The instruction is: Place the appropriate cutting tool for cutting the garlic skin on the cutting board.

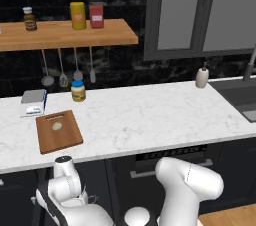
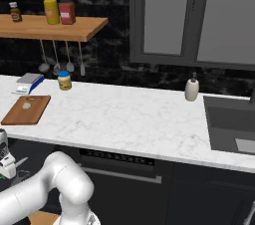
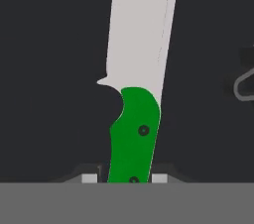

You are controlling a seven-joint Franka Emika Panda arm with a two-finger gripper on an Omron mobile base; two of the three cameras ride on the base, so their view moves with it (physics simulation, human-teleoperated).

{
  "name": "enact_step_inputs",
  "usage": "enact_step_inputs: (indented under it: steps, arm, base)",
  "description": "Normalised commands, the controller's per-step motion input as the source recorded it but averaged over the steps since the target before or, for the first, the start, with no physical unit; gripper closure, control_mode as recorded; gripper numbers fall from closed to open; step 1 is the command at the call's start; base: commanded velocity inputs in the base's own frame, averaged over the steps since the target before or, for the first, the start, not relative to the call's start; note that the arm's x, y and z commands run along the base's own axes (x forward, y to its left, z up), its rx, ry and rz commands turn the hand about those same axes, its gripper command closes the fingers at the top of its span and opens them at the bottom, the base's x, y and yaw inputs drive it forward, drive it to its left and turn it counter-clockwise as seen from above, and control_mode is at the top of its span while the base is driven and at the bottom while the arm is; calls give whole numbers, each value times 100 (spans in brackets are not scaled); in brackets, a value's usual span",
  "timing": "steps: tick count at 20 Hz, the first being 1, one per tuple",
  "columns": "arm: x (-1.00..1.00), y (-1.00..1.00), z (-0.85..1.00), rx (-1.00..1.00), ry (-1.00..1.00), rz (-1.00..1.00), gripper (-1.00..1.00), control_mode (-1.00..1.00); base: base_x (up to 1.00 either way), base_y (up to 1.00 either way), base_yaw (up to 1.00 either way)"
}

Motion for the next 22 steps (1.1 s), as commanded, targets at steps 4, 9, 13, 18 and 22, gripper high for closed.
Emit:
enact_step_inputs:
  steps: [4,9,13,18,22]
  arm:
    - [-11,1,7,0,-8,-13,100,-100]
    - [-42,-5,85,0,-16,-15,100,-100]
    - [-87,0,100,0,-13,-17,100,-100]
    - [-95,0,100,-1,-11,-16,100,-100]
    - [-59,0,100,-8,-16,-15,100,-100]
  base:
    - [0,0,0]
    - [0,0,0]
    - [0,0,0]
    - [0,0,0]
    - [0,0,0]
